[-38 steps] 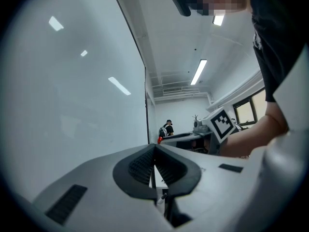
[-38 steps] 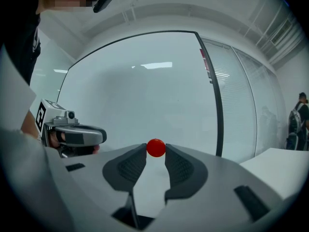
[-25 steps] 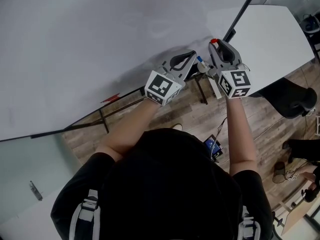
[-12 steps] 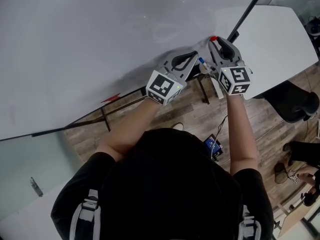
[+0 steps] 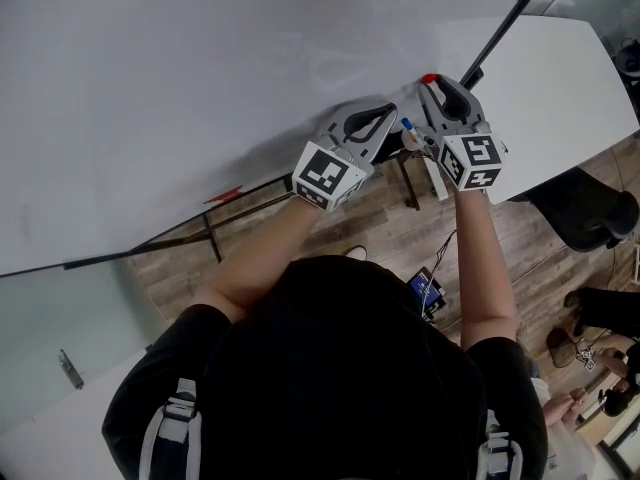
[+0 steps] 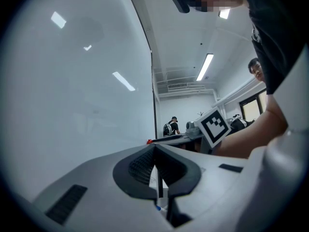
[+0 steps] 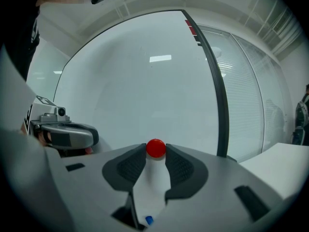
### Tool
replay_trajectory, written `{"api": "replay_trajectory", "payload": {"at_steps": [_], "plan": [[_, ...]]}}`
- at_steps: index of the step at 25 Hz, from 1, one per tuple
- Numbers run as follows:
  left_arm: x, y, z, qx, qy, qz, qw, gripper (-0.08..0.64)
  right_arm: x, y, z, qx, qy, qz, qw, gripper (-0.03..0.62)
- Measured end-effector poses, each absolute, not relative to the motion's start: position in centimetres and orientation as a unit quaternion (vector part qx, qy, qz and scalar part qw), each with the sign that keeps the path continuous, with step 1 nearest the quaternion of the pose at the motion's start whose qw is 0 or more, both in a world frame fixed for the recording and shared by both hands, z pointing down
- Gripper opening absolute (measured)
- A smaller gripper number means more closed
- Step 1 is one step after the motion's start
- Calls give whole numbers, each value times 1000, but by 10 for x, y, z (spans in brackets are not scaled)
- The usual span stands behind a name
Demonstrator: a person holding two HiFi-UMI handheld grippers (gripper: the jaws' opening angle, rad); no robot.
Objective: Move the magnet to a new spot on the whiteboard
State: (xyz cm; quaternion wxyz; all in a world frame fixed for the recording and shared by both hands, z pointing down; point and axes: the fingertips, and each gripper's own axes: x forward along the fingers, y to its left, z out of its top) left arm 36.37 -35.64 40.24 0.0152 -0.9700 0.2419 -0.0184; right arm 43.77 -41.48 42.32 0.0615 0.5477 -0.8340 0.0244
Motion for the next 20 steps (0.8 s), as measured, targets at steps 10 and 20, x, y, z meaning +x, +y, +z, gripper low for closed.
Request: {"api": "replay_trajectory", "payload": {"at_steps": [10,20], "plan": [[360,-352,395,-972,236,-15,21,3,444,-407,422,562,-824,23,67,152],[321,-323,369,-976,215,-6,34,3,402,-350,376,556,-829,-9,57,135]]}}
